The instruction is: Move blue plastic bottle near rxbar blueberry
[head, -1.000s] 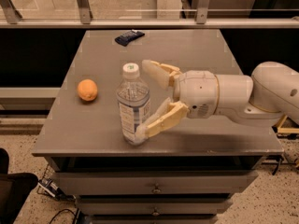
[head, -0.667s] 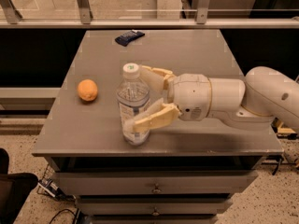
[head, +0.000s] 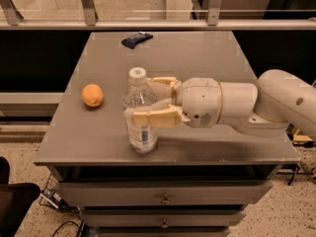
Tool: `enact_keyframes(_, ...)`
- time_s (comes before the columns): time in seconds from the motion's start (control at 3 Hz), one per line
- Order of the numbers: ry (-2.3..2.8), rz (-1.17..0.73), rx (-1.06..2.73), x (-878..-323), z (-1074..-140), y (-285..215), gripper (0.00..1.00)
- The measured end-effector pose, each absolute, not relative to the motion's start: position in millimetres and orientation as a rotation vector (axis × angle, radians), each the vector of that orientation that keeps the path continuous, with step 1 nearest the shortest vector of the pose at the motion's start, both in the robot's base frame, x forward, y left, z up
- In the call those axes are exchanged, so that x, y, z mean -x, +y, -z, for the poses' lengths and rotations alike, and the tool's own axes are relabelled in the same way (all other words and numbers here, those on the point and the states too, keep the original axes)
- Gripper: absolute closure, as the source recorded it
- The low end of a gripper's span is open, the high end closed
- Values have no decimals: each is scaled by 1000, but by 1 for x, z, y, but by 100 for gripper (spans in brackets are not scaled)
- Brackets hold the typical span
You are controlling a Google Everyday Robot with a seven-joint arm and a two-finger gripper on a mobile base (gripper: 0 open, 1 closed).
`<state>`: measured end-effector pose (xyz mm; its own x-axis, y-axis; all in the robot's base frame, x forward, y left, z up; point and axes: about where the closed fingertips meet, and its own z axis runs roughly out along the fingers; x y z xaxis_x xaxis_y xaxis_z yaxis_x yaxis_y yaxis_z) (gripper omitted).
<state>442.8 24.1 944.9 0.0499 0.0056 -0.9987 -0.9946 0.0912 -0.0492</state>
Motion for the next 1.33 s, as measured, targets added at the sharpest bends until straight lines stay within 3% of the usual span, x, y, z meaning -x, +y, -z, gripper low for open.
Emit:
enact_keyframes(0.33, 1206, -1111, 1164, -442, -946, 26, 87)
enact_keyframes(0.67, 1204, -1112, 1168, -441, -947, 28, 100)
enact_keyframes(1.33, 1168, -1076, 1196, -459, -984, 24, 100)
